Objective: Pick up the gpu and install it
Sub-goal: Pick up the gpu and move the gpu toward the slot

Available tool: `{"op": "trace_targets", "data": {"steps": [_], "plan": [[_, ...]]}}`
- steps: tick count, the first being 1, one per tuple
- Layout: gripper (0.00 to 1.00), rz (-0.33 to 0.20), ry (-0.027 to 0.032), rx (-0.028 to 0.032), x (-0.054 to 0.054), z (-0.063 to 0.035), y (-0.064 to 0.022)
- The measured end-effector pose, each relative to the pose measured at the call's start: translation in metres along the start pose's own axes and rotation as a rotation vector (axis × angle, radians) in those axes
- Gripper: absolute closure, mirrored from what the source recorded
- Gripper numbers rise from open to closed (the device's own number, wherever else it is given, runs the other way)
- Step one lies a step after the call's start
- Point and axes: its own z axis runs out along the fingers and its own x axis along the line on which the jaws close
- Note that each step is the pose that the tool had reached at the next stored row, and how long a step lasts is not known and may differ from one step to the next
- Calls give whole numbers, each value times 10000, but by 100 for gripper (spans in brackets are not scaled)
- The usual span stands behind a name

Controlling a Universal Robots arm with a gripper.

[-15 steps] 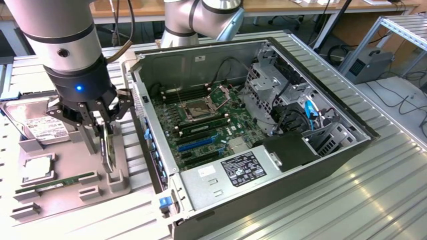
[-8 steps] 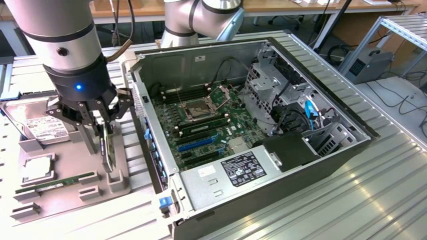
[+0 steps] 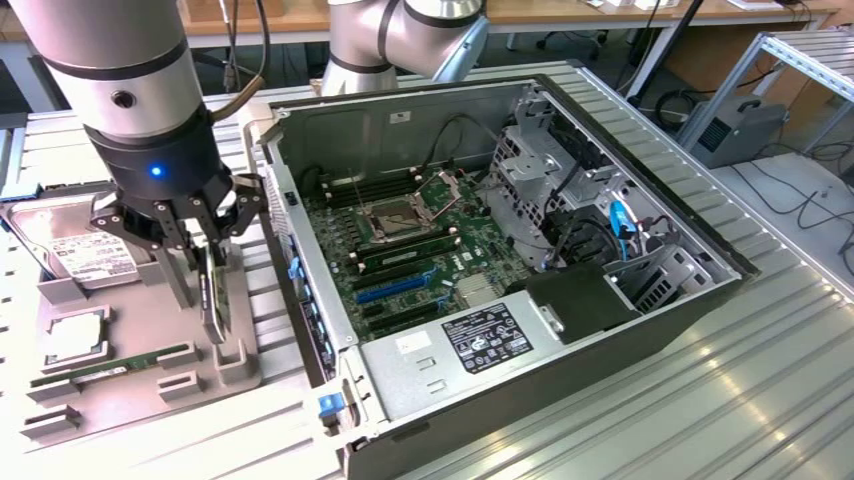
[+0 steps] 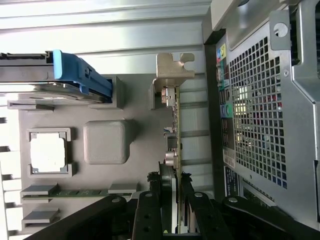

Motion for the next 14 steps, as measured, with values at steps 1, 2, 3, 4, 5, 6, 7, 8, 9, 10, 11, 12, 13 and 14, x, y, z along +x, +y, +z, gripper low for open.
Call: {"op": "trace_targets", "data": {"steps": [1, 2, 3, 4, 5, 6, 7, 8, 9, 10, 11, 12, 13, 14], "plan": [[73, 0, 0, 0, 0, -3, 0], [73, 0, 0, 0, 0, -7, 0], [73, 0, 0, 0, 0, -10, 0], [73, 0, 0, 0, 0, -12, 0], [73, 0, 0, 0, -1, -14, 1], [73, 0, 0, 0, 0, -17, 1], [73, 0, 0, 0, -1, -19, 1], [73, 0, 0, 0, -1, -22, 1], [73, 0, 0, 0, -1, -24, 1], [73, 0, 0, 0, -1, -28, 1], [73, 0, 0, 0, -1, -31, 1], [73, 0, 0, 0, -1, -34, 1], [73, 0, 0, 0, -1, -37, 1], [73, 0, 0, 0, -1, -39, 1]]}}
